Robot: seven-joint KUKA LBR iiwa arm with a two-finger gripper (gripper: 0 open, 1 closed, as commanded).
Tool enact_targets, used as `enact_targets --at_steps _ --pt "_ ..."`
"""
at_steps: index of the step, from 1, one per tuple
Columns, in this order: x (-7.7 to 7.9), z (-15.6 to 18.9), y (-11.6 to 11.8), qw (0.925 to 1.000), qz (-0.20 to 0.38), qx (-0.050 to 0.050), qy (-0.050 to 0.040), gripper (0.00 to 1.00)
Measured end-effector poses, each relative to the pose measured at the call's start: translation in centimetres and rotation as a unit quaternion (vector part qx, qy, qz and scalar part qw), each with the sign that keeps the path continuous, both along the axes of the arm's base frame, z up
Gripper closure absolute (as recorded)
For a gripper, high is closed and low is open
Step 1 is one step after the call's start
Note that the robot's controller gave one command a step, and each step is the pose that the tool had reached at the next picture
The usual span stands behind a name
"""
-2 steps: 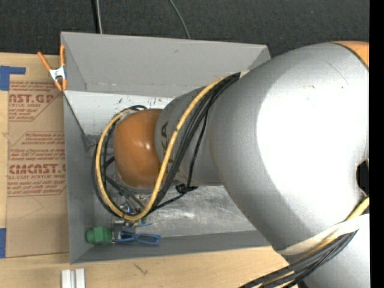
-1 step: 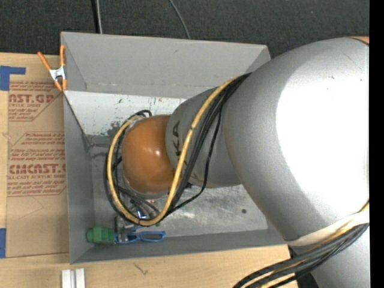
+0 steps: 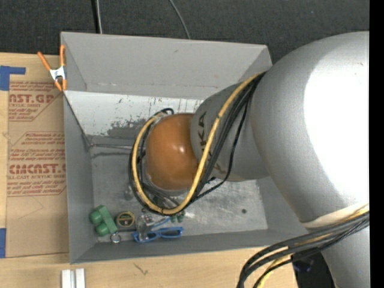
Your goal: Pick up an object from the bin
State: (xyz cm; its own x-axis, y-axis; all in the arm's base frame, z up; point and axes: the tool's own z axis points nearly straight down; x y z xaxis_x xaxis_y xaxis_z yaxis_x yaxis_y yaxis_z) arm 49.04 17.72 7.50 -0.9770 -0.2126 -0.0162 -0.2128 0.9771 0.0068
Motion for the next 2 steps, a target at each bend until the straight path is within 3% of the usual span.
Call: enact_targets --at_steps 1,2 --pt "-0.44 0.17 1.25 0.9997 -0.024 -0.003 0.0012 0.00" --pt "-0.31 0.04 1.74 0.9997 0.025 -0.002 -0.0015 0.00"
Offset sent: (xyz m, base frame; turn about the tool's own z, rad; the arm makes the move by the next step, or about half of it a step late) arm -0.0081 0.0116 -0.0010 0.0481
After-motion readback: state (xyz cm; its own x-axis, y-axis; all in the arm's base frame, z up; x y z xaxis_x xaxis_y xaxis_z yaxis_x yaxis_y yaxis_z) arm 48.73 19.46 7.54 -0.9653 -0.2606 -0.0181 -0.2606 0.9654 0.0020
